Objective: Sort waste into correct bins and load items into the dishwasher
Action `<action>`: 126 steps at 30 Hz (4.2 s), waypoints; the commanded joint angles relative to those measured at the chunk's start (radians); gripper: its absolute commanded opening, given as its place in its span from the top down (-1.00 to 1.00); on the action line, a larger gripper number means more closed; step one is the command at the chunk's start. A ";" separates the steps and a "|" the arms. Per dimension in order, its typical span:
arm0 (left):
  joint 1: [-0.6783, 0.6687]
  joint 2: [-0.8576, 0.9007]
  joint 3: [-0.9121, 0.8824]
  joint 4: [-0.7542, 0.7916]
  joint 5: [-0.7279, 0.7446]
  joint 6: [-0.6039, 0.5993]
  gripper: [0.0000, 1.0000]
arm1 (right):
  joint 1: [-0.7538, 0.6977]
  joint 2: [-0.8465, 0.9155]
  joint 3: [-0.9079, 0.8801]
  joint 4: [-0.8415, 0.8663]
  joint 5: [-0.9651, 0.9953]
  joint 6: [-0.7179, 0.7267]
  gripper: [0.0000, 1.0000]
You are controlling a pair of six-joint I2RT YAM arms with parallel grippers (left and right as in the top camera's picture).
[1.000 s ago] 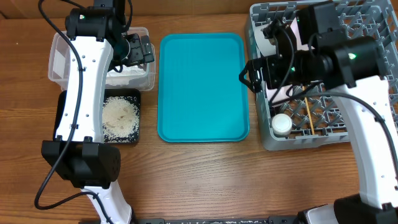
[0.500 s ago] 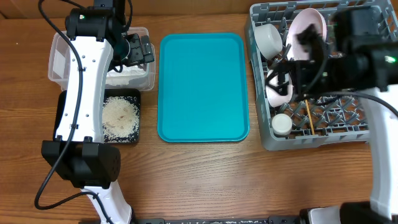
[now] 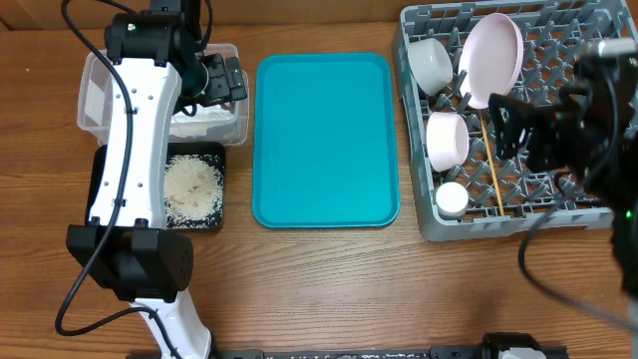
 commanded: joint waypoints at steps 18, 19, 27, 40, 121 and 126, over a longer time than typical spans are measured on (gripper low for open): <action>0.004 -0.004 0.023 0.000 -0.010 0.014 -1.00 | 0.001 -0.706 -1.239 1.062 -0.005 0.004 -1.00; 0.004 -0.004 0.023 0.000 -0.010 0.014 -1.00 | 0.002 -0.730 -1.284 1.106 -0.005 0.011 -1.00; 0.004 -0.004 0.023 0.000 -0.010 0.014 -0.99 | 0.013 -0.887 -1.513 1.228 0.018 0.031 -1.00; 0.004 -0.004 0.023 0.000 -0.010 0.014 -0.99 | 0.013 -1.009 -1.579 1.095 0.125 0.023 -1.00; 0.109 -1.882 -2.149 1.519 0.026 0.200 -1.00 | 0.013 -1.082 -1.579 0.941 0.124 0.026 -1.00; 0.109 -1.973 -2.149 1.352 0.023 0.231 -1.00 | 0.013 -1.082 -1.579 0.941 0.124 0.026 -1.00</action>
